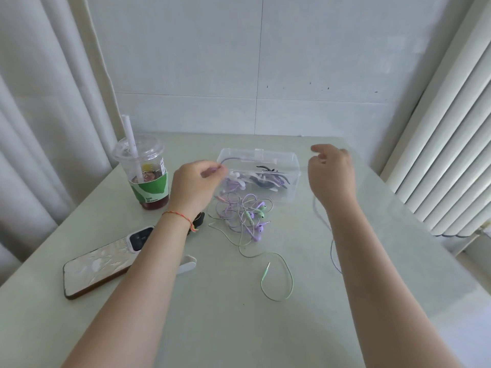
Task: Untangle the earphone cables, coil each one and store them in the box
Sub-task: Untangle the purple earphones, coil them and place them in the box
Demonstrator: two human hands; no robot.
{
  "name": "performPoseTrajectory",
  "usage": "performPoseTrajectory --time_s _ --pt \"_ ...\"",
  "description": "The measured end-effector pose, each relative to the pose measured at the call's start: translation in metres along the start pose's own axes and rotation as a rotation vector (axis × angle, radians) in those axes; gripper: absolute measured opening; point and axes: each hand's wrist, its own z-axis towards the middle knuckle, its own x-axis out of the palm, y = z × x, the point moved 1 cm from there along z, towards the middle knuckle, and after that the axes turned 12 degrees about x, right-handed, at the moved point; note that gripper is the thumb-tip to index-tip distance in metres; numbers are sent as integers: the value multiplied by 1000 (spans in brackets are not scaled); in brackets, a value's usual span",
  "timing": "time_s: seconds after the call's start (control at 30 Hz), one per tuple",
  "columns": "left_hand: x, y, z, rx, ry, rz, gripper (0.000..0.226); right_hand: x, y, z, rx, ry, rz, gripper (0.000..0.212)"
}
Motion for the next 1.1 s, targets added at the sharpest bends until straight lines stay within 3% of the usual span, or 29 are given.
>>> performPoseTrajectory --time_s 0.13,0.33,0.4,0.53,0.63,0.8,0.97,1.1 --pt "10 -14 -6 60 219 -39 6 5 16 -14 -206 124 5 39" --pt "23 -26 -13 119 343 75 12 35 22 -42 -279 617 -13 21" --pt "23 -25 -13 108 347 85 11 37 19 -41 -294 620 -95 18" --pt "20 -22 -12 34 348 50 33 30 15 -35 -254 611 -118 8" --pt "16 -27 -12 12 404 -97 25 24 15 -32 -241 595 -100 8" --pt "2 -31 -7 -114 396 -377 23 5 15 -25 -178 713 5 6" --pt "-5 -29 -7 -87 428 -619 18 5 15 -21 -167 564 58 6" --pt "-8 -27 -1 -91 232 -919 23 9 9 -19 -202 613 -148 7"
